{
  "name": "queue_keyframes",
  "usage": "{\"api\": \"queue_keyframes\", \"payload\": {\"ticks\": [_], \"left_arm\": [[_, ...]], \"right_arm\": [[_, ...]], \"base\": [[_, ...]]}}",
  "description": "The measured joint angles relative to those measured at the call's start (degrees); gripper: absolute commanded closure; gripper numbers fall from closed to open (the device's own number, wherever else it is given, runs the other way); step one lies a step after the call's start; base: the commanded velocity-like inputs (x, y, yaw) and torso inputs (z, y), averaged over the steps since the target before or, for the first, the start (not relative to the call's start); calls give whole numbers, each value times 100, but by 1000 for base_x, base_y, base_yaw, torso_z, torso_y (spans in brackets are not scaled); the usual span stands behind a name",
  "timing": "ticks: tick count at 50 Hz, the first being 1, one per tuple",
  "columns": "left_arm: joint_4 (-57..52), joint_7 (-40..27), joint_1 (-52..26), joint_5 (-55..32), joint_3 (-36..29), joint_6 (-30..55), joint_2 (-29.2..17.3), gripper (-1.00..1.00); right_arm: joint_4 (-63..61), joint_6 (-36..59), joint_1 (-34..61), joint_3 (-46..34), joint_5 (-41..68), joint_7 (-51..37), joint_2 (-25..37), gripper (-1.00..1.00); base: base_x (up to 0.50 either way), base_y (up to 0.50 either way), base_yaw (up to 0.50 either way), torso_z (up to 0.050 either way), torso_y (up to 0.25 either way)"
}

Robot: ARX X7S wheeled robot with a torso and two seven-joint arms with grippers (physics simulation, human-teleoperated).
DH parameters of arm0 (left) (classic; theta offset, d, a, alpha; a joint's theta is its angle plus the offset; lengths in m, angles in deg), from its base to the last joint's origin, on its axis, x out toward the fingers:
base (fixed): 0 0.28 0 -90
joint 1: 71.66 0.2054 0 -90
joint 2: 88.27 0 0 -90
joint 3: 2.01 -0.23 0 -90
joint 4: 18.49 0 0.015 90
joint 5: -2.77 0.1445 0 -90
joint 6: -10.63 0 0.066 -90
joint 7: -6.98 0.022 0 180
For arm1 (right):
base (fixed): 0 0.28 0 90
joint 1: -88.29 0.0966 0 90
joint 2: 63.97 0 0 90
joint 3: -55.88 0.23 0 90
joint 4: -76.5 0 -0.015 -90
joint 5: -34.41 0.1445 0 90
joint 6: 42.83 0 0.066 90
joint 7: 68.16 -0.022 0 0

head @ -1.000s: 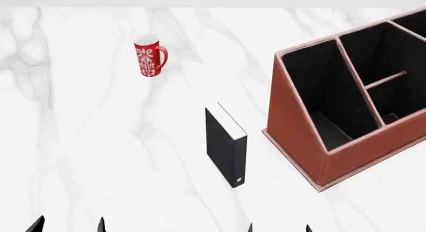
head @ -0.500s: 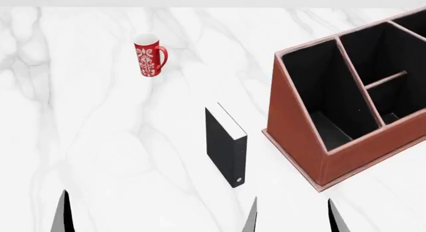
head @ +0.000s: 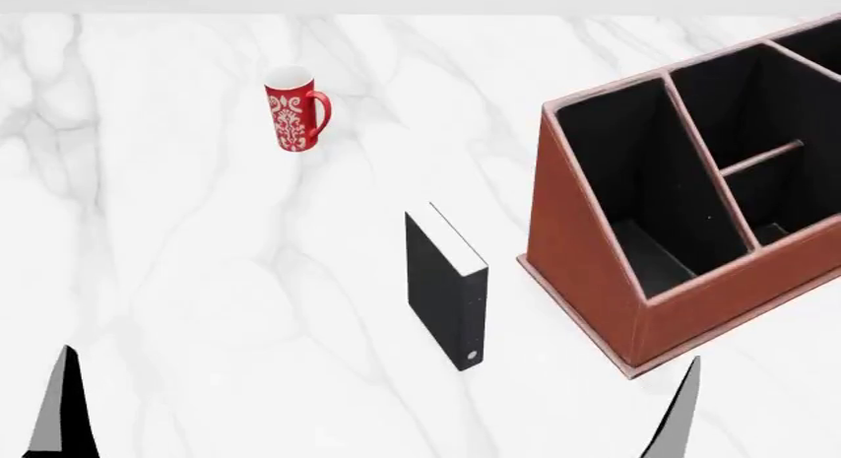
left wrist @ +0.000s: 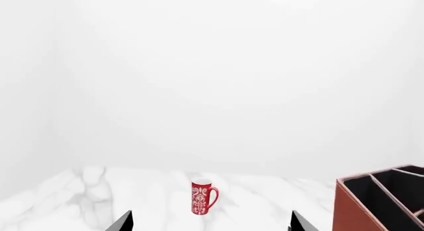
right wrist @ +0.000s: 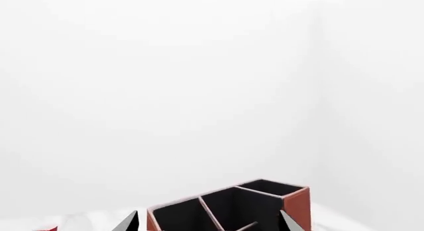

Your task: Pick up the book and place it in the left compartment of the caddy.

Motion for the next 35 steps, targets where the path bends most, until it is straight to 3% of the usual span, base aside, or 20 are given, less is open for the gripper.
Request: {"api": "queue_keyframes", "payload": {"ticks": [9, 35], "left_arm": [[-103, -59, 18, -94, 18, 38, -57, -100], [-241, -196, 37, -283, -17, 76, -196, -100]], "right_arm": [[-103, -8, -79, -12, 374, -587, 521, -100], [-25, -274, -141, -254, 736, -918, 1020, -100]], "base": [[0, -26, 0, 0, 0], [0, -465, 0, 0, 0]]}}
